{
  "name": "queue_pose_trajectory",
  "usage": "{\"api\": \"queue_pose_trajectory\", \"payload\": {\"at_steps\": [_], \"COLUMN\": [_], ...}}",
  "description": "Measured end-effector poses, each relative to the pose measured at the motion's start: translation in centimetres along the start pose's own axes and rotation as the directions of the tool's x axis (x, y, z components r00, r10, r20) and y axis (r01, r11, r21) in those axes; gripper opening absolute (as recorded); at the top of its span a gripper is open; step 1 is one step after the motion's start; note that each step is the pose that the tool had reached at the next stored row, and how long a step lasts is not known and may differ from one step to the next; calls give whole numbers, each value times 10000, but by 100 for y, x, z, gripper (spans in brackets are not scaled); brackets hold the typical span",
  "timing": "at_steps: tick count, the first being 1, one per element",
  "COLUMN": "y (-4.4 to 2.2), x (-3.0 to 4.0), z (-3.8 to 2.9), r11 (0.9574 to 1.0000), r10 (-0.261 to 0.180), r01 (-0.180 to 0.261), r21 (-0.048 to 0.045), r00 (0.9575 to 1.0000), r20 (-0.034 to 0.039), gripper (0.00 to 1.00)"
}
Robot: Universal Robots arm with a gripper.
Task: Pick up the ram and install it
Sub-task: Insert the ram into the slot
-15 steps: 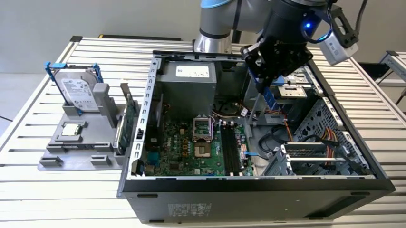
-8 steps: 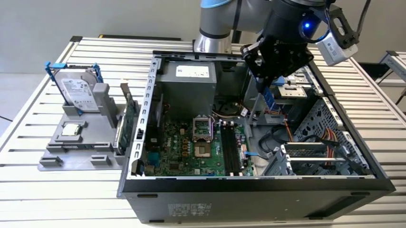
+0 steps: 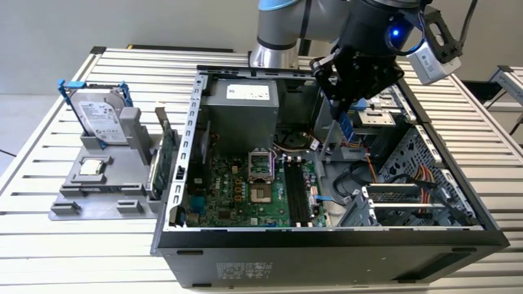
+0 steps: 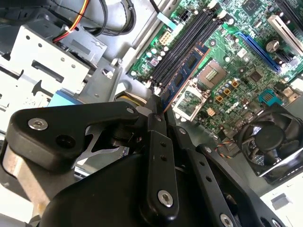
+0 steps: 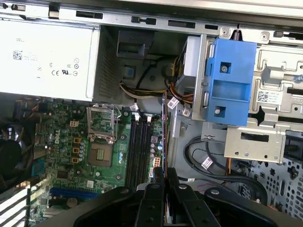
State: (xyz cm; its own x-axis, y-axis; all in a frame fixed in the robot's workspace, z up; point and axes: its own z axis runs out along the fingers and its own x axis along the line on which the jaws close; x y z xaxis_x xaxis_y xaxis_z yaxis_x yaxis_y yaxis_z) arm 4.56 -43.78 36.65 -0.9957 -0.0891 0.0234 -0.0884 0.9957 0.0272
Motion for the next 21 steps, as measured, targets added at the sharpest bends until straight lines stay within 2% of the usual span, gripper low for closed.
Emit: {"api": "queue_pose_trajectory", "payload": {"at_steps": [12, 21], "y": [-18, -24], "x": [-78, -92], "z": [34, 51], "r11": [10000, 10000], "r10": [1, 3], "r01": [-1, -3], "r21": [-1, -25], "r00": [10000, 10000], "r20": [-1, 2], "gripper": [0, 0]}}
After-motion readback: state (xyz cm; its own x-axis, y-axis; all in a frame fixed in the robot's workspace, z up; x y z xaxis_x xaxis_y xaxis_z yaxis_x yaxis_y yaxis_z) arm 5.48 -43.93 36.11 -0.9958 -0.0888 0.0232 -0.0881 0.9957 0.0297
